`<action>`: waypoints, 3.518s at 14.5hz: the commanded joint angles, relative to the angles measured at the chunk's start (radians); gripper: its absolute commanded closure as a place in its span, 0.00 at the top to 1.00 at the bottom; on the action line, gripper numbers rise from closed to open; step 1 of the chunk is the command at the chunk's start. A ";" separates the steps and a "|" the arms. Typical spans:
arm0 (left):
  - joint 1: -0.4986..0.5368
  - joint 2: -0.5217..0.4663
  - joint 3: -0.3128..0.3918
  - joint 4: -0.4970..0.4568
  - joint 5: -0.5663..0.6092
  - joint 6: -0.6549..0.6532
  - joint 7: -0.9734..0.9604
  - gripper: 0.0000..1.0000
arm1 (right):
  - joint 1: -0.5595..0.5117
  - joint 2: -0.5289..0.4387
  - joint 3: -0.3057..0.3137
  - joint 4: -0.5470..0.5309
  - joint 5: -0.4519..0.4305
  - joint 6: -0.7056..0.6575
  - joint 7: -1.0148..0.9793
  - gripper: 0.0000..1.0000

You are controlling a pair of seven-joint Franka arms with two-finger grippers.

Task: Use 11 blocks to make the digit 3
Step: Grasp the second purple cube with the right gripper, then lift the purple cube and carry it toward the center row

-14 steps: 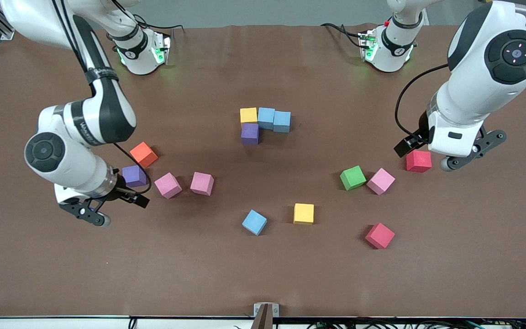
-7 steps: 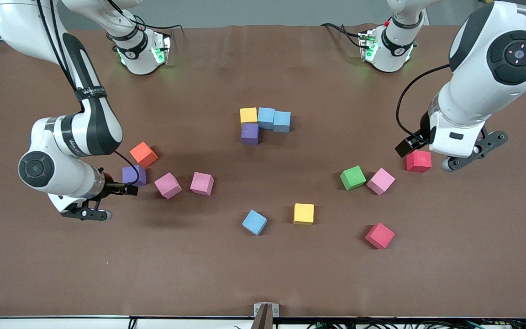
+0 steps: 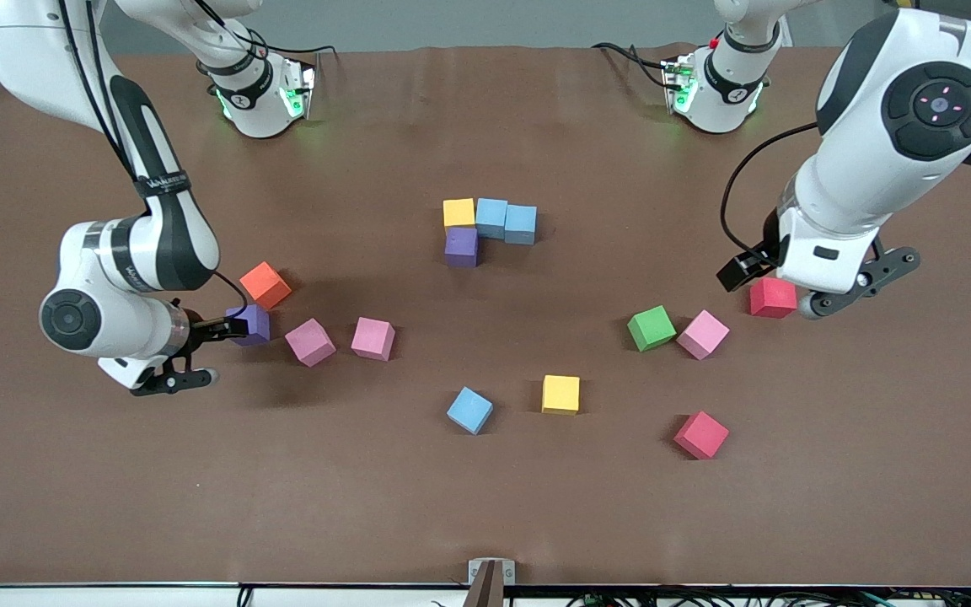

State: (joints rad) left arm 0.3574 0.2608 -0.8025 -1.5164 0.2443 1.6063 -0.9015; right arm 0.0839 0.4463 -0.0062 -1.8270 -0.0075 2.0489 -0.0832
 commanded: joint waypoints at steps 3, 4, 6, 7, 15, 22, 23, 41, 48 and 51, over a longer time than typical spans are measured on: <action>0.011 0.008 -0.007 0.013 0.006 0.006 0.013 1.00 | -0.022 -0.061 0.020 -0.213 -0.049 0.224 -0.081 1.00; 0.014 0.009 -0.006 0.013 0.004 0.007 0.013 1.00 | -0.035 -0.057 0.022 -0.213 -0.049 0.231 -0.084 1.00; 0.015 0.008 -0.006 0.013 0.004 0.007 0.013 1.00 | -0.039 -0.055 0.022 -0.215 -0.049 0.234 -0.082 1.00; 0.015 0.008 -0.006 0.013 0.004 0.006 0.013 1.00 | -0.039 -0.052 0.022 -0.216 -0.049 0.238 -0.082 1.00; 0.017 0.008 -0.006 0.013 0.006 0.006 0.015 1.00 | -0.029 -0.049 0.028 -0.245 -0.037 0.255 -0.081 1.00; 0.020 0.000 -0.006 0.013 0.003 0.000 0.039 1.00 | -0.029 -0.023 0.034 -0.247 -0.037 0.283 -0.081 0.90; 0.021 0.000 -0.004 0.013 0.003 -0.002 0.039 1.00 | -0.030 -0.020 0.034 -0.247 -0.037 0.286 -0.081 0.87; 0.022 0.000 -0.006 0.013 0.004 -0.003 0.061 1.00 | -0.024 -0.057 0.034 -0.122 -0.037 0.171 -0.073 0.12; 0.022 -0.002 -0.006 0.013 0.004 -0.003 0.061 1.00 | 0.094 -0.052 0.048 0.126 0.096 0.004 -0.023 0.08; 0.022 -0.002 -0.006 0.013 0.001 -0.003 0.059 1.00 | 0.215 -0.011 0.048 0.169 0.109 0.007 -0.012 0.08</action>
State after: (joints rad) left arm 0.3732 0.2672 -0.8043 -1.5128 0.2444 1.6130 -0.8612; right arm 0.2333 0.3912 0.0466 -1.7020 0.0879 2.0570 -0.1134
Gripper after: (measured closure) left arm 0.000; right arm 0.414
